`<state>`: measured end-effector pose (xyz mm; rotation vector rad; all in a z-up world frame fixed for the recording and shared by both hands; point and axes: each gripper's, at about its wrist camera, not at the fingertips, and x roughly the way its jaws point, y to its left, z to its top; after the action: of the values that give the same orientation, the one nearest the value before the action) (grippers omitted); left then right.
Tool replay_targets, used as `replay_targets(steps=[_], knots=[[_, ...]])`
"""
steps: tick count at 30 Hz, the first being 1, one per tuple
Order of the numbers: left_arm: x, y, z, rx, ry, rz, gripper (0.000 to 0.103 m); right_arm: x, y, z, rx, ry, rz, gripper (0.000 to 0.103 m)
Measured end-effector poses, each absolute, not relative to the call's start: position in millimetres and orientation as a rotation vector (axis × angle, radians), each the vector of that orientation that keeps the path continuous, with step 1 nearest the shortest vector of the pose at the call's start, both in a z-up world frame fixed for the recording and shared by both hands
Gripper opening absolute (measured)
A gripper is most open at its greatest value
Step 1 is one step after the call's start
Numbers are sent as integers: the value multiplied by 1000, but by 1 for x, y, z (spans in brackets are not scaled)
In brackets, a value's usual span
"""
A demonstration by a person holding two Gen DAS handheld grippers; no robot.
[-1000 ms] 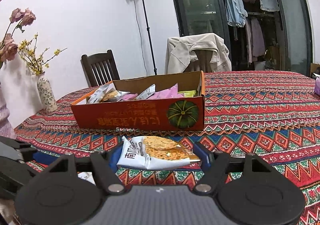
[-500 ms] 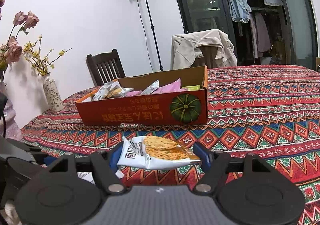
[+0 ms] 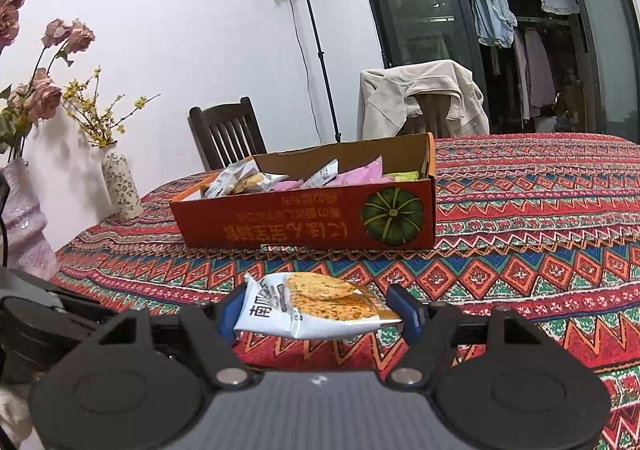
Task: Organize snacks
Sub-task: 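Grasp a cracker bag with the right tool while the left tool grasps a white packet, then carry both packets over the box and open both tools to drop them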
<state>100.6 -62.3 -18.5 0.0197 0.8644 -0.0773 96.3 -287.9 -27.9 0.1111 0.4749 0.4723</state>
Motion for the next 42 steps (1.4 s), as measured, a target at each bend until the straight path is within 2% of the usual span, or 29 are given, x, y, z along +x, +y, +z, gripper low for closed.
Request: replay_targets(steps=[20,31,42], knots=[[103,-32,35,-65,626,-35,44,103,-263,22,6,371,413,72],[147,-26,78,-106,479,-15,44,147,-245,56,8,345,336,72],[199,-16,86,-179,403,36,44,218,-229,66,38,342,267,72]])
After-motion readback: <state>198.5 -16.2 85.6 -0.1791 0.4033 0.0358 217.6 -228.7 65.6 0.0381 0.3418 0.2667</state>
